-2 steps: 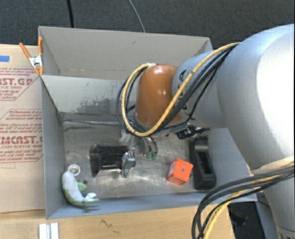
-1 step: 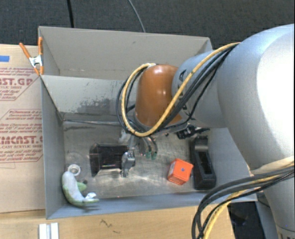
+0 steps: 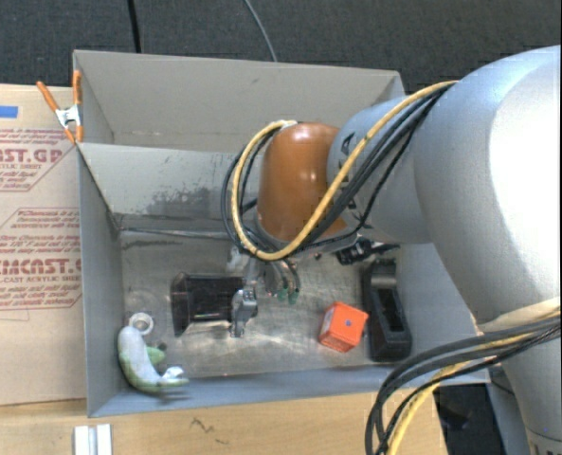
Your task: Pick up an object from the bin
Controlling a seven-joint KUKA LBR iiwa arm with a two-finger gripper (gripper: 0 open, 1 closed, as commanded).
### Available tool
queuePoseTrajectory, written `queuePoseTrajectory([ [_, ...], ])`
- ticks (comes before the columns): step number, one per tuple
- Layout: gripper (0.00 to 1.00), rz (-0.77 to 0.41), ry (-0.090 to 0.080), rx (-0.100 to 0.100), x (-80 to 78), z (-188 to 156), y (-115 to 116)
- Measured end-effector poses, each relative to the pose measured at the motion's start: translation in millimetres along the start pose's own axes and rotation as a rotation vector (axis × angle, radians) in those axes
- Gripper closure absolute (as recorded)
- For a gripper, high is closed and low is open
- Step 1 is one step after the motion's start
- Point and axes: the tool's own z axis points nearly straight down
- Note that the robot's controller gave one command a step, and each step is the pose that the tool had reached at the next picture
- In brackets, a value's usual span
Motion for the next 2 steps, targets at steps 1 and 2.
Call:
queuePoseTrajectory([
  [1, 1.00, 0.000, 0.000, 0.000, 0.0, 0.0, 0.0],
  [2, 1.00, 0.000, 0.000, 0.000, 0.0, 0.0, 0.0],
])
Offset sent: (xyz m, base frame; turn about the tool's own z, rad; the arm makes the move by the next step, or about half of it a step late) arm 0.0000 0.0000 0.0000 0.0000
